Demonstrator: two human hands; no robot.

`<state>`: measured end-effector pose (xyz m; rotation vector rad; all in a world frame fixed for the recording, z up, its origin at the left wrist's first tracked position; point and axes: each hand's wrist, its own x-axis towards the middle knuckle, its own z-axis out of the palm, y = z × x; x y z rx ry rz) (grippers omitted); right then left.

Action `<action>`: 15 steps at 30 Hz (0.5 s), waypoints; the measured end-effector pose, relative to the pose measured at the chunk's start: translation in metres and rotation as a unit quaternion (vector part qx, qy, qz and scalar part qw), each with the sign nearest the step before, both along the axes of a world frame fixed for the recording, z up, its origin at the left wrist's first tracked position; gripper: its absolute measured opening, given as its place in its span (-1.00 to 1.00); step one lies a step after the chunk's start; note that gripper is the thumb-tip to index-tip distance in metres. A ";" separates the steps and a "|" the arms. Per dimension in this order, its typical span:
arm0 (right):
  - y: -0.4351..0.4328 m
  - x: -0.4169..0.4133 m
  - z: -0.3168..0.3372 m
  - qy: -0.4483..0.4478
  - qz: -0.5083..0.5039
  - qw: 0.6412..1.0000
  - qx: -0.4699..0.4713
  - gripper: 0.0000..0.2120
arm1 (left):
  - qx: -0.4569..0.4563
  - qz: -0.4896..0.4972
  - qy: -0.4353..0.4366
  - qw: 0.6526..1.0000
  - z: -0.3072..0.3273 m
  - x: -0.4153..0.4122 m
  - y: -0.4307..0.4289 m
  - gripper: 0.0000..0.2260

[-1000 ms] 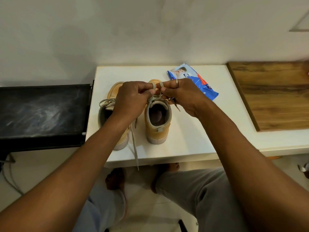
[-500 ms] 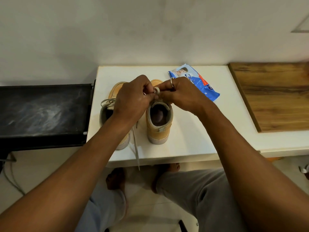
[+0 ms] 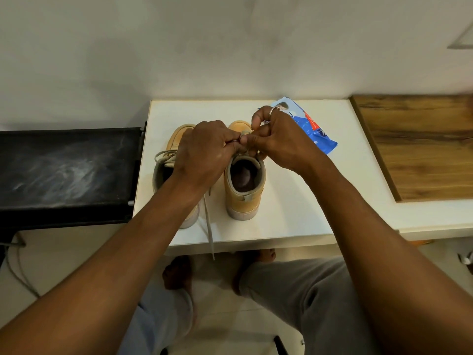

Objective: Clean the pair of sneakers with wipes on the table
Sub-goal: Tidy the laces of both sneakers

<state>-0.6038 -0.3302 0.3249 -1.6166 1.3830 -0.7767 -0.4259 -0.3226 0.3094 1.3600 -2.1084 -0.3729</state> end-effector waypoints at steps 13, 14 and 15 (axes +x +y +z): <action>0.001 0.009 0.001 0.160 0.031 0.983 -0.087 -0.76 | 0.121 0.062 0.000 0.991 0.005 -0.003 0.001 -0.76; 0.001 0.010 0.001 0.175 0.026 0.980 -0.086 -0.77 | 0.125 0.060 -0.002 0.990 0.006 -0.002 0.001 -0.76; 0.000 0.011 0.001 0.190 0.022 0.978 -0.086 -0.78 | 0.128 0.058 -0.007 0.990 0.007 -0.002 0.001 -0.75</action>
